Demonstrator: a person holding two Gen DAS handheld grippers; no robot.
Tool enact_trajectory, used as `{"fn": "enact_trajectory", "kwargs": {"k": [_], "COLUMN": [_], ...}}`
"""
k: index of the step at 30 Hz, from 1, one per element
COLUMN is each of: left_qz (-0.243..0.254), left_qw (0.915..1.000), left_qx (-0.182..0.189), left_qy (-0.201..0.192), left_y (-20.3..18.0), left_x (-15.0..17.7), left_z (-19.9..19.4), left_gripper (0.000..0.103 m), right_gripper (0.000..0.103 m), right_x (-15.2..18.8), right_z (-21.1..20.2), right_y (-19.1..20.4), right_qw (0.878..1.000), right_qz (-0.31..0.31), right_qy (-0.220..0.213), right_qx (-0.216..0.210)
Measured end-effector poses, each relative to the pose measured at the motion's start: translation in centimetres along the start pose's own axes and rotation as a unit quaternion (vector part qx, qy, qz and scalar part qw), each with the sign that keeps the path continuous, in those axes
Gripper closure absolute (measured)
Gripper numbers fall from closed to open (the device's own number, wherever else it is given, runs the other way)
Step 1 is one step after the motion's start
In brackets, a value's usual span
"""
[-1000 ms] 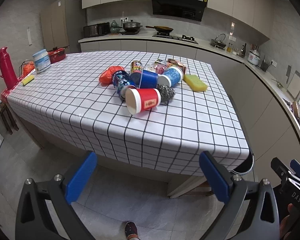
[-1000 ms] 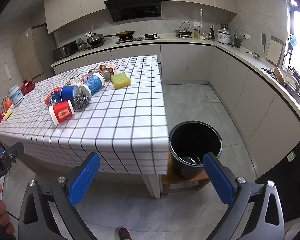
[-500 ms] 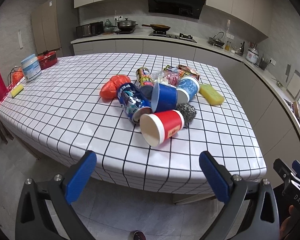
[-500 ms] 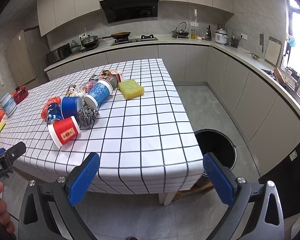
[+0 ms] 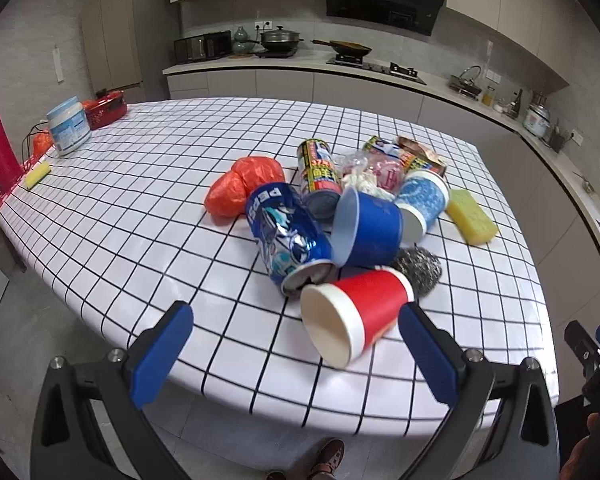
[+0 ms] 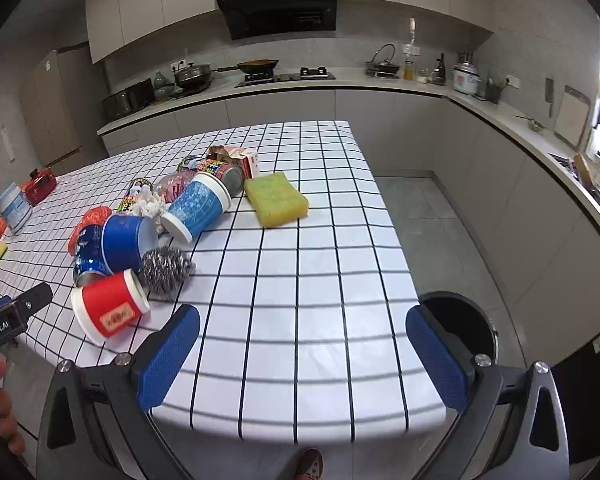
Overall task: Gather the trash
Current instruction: 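Approach the island and close the left gripper on the blue Pepsi can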
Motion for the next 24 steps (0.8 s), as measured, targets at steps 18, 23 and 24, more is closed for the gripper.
{"fn": "enact_trajectory", "kwargs": {"k": [18,23,24], "left_qz": [-0.048,-0.041,-0.041], "left_qw": [0.997,0.9968,0.9966], "left_qx": [-0.053,-0.04,-0.038], "left_qy": [0.03,0.055,0.059], "left_y": [1.5,1.6,1.6], "left_x": [-3.4,-4.4,-4.5], "left_z": [6.8,9.2,9.6], "left_gripper": [0.0,0.0,0.0], "right_gripper": [0.0,0.0,0.0], "right_x": [-5.7,-6.8,-7.1], "right_z": [10.0,12.5,12.9], "right_y": [-1.4,-1.1,-1.0], "right_qw": [0.999,0.998,0.998], "right_qz": [-0.013,-0.011,-0.011], "right_qy": [0.03,0.047,0.048], "right_qx": [0.014,0.028,0.03]}}
Point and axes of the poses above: each gripper's, at about its wrist camera, not at the fingertips, and z roughly the way its jaws point, y to its left, x to its underside, the point moved 3 cm from there along z, roughly the way its jaws point, and after that the axes turned 14 degrees about -z, right-handed, at the moved point
